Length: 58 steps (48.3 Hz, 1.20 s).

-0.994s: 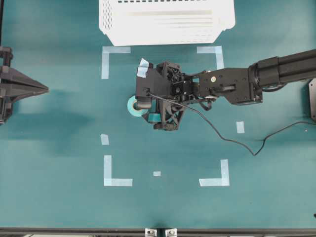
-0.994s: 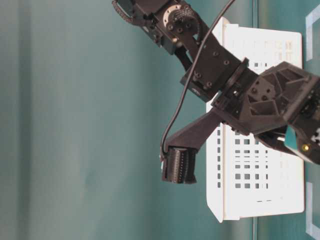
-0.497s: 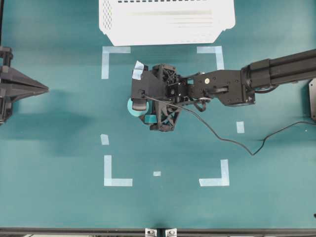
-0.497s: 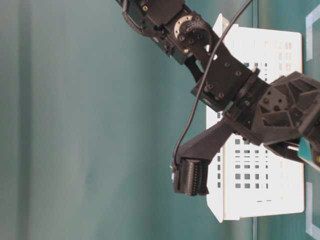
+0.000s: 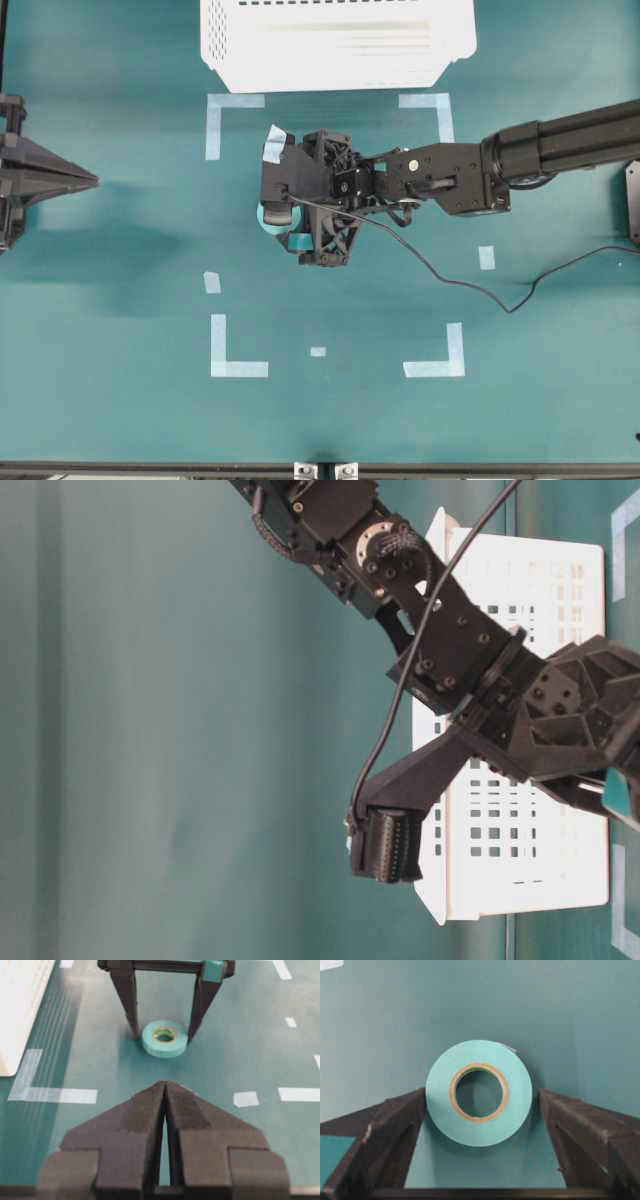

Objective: Put the tape into the white basket.
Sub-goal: 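Close the right gripper on the tape roll's edge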

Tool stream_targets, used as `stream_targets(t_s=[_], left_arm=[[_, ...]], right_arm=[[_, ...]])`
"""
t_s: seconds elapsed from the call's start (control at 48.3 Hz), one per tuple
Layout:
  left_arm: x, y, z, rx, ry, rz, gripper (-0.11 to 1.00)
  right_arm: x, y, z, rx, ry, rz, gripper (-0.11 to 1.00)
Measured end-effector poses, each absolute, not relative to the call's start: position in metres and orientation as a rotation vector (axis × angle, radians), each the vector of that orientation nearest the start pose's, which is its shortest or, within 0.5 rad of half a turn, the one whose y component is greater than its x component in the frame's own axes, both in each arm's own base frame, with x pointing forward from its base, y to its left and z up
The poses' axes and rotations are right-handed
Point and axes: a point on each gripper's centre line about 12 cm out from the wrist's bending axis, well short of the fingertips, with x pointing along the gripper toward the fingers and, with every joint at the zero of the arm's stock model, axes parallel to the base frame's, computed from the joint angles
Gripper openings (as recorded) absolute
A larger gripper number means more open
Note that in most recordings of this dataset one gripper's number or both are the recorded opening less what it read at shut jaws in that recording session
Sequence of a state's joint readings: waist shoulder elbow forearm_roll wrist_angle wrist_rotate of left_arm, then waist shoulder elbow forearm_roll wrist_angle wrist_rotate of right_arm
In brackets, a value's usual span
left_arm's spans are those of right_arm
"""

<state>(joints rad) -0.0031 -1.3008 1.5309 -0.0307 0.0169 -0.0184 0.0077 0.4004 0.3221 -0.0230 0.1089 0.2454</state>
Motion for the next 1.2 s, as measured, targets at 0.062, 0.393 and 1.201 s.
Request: stream_targets(t_s=[0.062, 0.393, 1.201], left_arm=[[0.133, 0.0, 0.167, -0.047, 0.247, 0.002, -0.11], [0.133, 0.0, 0.167, -0.049, 0.247, 0.002, -0.11], [0.133, 0.0, 0.167, -0.049, 0.249, 0.003, -0.11]], right_arm=[[0.476, 0.003, 0.094, 0.205, 0.828, -0.088, 0.96], [0.477, 0.004, 0.095, 0.172, 0.826, -0.075, 0.68], [0.469, 0.002, 0.153, 0.154, 0.787, -0.075, 0.68]])
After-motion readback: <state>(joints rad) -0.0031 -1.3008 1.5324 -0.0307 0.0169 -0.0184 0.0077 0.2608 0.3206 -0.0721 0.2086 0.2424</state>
